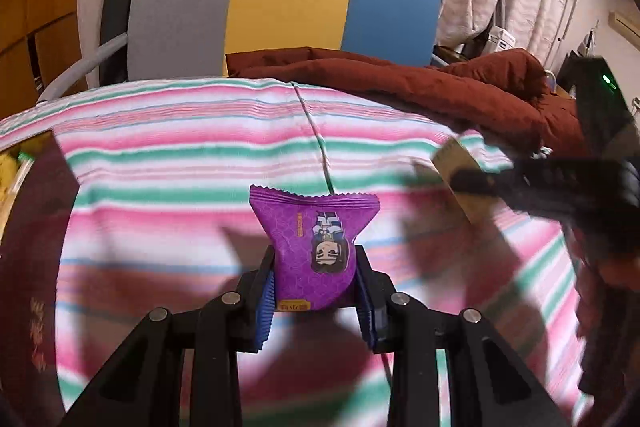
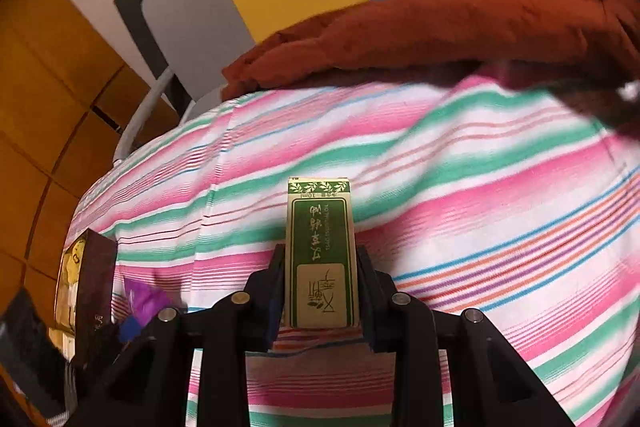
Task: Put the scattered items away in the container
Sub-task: 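Carry the green box and purple packet over the gold tin and open both grippers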
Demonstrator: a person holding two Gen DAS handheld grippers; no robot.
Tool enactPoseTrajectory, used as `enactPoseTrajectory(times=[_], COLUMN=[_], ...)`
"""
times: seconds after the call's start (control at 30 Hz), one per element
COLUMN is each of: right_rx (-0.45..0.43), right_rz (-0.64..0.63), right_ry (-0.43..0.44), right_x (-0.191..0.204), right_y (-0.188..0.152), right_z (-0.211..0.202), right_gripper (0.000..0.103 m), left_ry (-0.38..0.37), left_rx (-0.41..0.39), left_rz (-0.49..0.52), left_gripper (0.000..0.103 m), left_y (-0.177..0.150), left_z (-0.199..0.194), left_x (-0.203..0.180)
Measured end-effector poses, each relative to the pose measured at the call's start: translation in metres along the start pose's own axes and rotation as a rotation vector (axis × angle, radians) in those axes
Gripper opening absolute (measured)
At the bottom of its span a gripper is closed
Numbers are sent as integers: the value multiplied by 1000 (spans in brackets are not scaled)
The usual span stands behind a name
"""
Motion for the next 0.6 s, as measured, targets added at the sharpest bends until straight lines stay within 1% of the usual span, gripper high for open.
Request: enactPoseTrajectory(times=[0.13,0.23,0.4,0.6], right_rx=[-34,-34,-33,-57], right_rz=[-54,-85,-112,-138], right_ry=[-20,-35,-62,-82], right_x=[7,11,11,14], right_y=[2,-1,-5,-9], right_z=[-5,-2,1,-3], right_gripper=[32,32,32,32], left_ry=[-25,-26,-52,-77], left_rx=[-9,-22,-34,-71], left_rz=[10,25,-38,-52], left_gripper=[34,34,34,34], left_y=[-11,-18,-33,-40], left_z=[-24,-44,-75,-118], left_x=[-2,0,11,20])
Point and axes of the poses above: each gripper's, at about its wrist camera, not at the fingertips, and z roughly the way its jaws point, x to its left, y to its top, the point moved 7 cm from there along z, roughly the way its jaws point, and after that the axes turned 9 degrees about -y, right-handed, at the moved point
